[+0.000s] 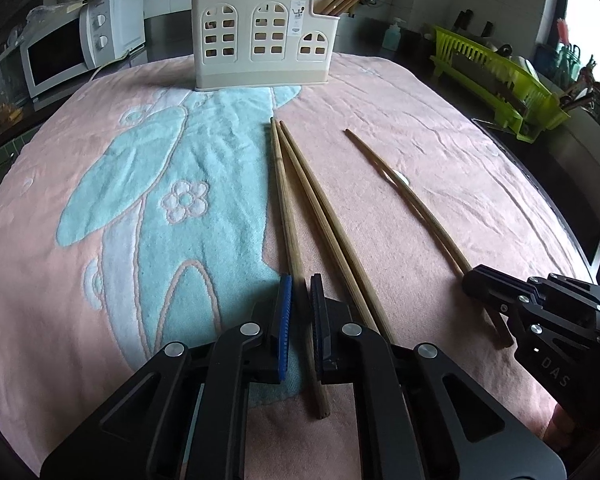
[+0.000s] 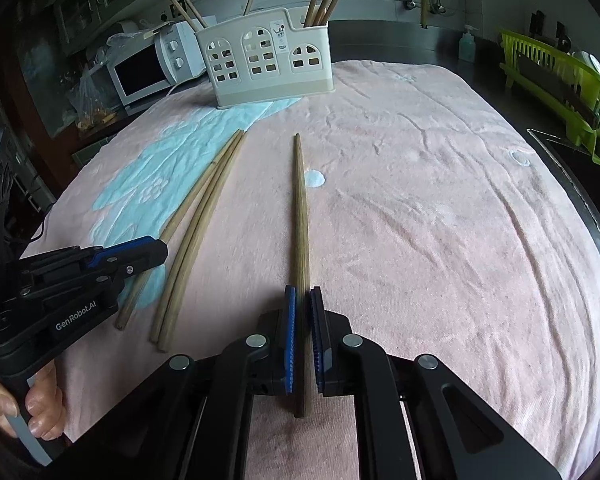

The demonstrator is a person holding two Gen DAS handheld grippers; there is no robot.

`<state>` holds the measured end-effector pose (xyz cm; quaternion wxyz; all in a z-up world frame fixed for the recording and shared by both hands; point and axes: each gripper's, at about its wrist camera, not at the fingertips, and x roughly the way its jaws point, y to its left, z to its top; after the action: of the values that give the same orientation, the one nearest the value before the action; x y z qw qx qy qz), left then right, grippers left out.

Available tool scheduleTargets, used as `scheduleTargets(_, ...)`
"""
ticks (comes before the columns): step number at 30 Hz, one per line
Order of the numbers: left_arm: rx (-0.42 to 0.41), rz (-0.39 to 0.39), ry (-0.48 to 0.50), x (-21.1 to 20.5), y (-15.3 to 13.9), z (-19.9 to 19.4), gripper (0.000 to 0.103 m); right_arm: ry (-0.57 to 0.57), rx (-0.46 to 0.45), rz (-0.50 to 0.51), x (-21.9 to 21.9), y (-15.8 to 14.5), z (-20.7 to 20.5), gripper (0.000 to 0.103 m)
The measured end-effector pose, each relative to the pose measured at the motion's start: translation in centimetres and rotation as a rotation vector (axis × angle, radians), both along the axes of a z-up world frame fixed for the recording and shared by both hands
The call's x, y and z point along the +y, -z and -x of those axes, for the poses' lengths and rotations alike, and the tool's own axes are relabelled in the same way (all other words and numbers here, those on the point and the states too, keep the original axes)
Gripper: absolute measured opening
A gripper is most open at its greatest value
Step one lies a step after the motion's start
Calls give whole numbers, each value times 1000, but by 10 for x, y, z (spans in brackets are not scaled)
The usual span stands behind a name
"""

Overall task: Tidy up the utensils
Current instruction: 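Close the right gripper on a chopstick while the left gripper grasps another chopstick, then lift both held chopsticks upright and carry them over the white holder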

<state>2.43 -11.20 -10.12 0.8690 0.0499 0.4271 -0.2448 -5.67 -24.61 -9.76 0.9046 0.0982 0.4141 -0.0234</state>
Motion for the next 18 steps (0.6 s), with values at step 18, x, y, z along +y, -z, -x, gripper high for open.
scheduleTargets(18, -158, 119, -3, 28, -60, 3, 6, -18, -234, 51, -3, -90, 17, 7)
